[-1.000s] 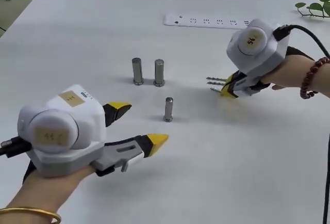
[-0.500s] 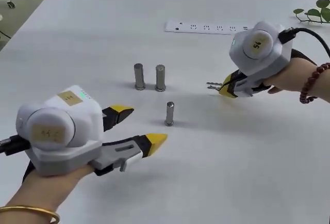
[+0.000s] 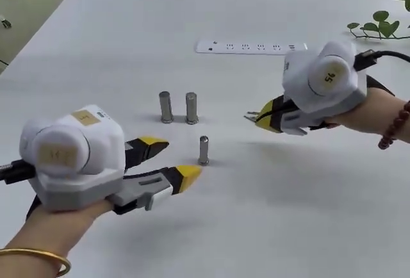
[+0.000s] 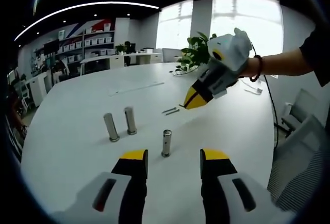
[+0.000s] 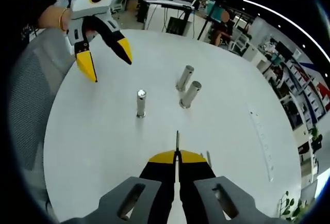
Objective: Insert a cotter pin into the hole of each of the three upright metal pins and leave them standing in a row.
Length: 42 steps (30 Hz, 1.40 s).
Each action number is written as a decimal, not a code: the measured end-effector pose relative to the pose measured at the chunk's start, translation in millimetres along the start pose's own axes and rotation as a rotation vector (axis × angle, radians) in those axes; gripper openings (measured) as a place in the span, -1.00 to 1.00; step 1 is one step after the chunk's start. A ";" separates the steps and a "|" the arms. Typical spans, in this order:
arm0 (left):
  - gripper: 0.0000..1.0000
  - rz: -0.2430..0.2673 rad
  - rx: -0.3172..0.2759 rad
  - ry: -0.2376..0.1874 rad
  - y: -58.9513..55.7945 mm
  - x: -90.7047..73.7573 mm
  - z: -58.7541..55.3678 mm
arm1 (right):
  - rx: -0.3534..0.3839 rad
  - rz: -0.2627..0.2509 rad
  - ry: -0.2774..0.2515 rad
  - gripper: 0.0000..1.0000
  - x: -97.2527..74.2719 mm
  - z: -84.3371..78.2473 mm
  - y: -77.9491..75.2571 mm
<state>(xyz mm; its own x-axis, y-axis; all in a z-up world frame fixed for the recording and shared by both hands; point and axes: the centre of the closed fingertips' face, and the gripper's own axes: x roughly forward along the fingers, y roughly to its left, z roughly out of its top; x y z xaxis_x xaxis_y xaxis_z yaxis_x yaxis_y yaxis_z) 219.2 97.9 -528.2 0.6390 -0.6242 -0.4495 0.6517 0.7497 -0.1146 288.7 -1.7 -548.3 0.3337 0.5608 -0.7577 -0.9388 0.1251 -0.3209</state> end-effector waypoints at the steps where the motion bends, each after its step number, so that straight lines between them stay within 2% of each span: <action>1: -0.26 -0.005 -0.004 0.001 -1.2 0.5 0.8 | -0.006 0.001 -0.007 -1.00 -2.3 3.5 4.0; 6: -0.32 -0.037 -0.038 -0.003 -7.4 3.3 5.7 | -0.056 0.004 -0.046 -1.00 -9.9 19.2 18.0; 8: -0.35 -0.050 -0.062 -0.002 -9.4 4.3 8.0 | -0.079 0.007 -0.059 -1.00 -6.2 20.9 19.1; 10: -0.38 -0.064 -0.091 -0.008 -11.3 5.1 11.0 | -0.131 0.006 -0.065 -1.00 -9.7 27.4 27.0; 14: -0.46 -0.083 -0.137 -0.012 -13.7 6.7 15.2 | -0.143 0.019 -0.082 -1.00 -13.1 35.7 39.7; 22: -0.61 -0.125 -0.203 0.020 -25.6 9.0 10.8 | -0.140 0.049 -0.131 -1.00 -17.9 49.5 58.7; 27: -0.64 -0.143 -0.225 0.037 -30.7 10.3 7.9 | -0.171 0.057 -0.136 -1.00 -18.5 53.4 67.5; 34: -0.73 -0.176 -0.262 0.039 -37.3 10.2 9.8 | -0.218 0.080 -0.147 -1.00 -18.7 60.0 80.3; 42: -0.89 -0.204 -0.260 0.026 -43.7 8.7 13.7 | -0.256 0.088 -0.147 -1.00 -18.7 64.9 87.1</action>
<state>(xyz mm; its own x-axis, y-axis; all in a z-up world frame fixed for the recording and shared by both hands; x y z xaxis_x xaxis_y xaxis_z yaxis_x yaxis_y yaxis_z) 201.8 56.6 -515.0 0.4929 -0.7641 -0.4163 0.6370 0.6428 -0.4256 195.1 51.8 -525.2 0.2187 0.6747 -0.7049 -0.9055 -0.1289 -0.4043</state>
